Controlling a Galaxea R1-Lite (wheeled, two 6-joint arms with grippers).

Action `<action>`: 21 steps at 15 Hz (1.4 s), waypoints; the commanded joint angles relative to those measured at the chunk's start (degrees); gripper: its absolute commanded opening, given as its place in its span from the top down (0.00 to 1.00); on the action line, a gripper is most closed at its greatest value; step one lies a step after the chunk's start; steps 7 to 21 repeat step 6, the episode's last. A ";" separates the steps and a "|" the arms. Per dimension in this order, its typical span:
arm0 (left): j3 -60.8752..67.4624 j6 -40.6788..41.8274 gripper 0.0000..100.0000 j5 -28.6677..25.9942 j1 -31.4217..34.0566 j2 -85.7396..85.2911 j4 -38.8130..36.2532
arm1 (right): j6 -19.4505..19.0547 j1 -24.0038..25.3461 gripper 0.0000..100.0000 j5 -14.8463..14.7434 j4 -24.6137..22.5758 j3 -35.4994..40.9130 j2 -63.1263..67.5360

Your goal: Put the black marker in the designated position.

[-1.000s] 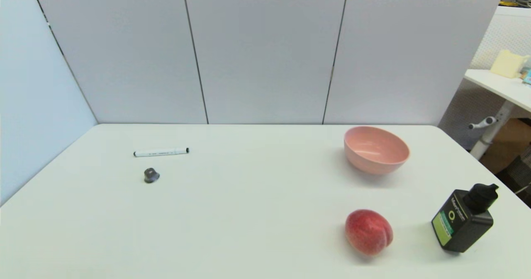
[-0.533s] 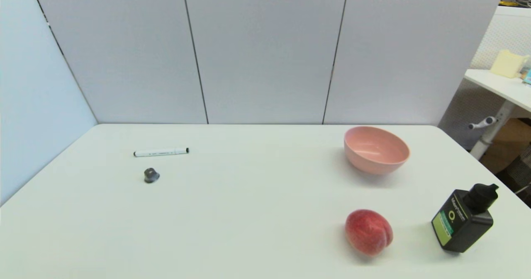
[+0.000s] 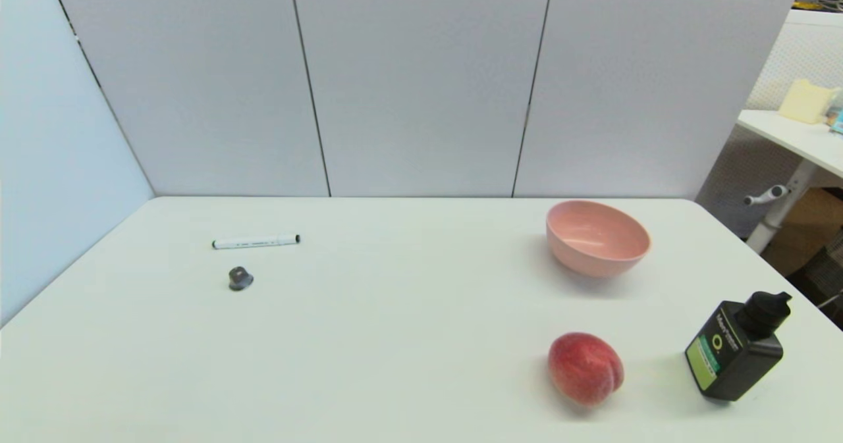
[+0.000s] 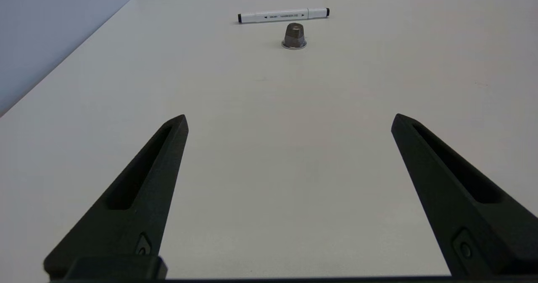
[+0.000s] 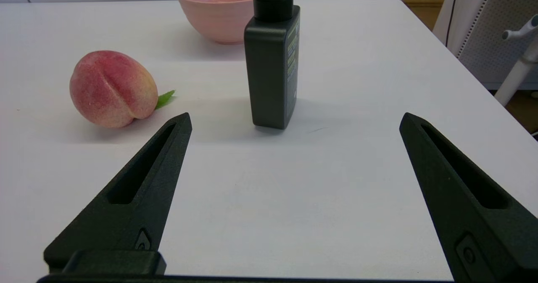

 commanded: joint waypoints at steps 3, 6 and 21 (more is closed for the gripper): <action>0.00 0.00 0.00 0.09 0.00 0.18 0.00 | -0.12 0.00 0.00 0.15 -0.02 0.00 0.07; 0.00 0.00 0.00 0.00 0.00 0.18 0.00 | -0.12 0.00 0.00 0.06 -0.02 0.00 0.07; 0.00 0.00 0.00 0.00 0.00 0.18 0.00 | -0.12 0.00 0.00 0.06 -0.02 0.00 0.07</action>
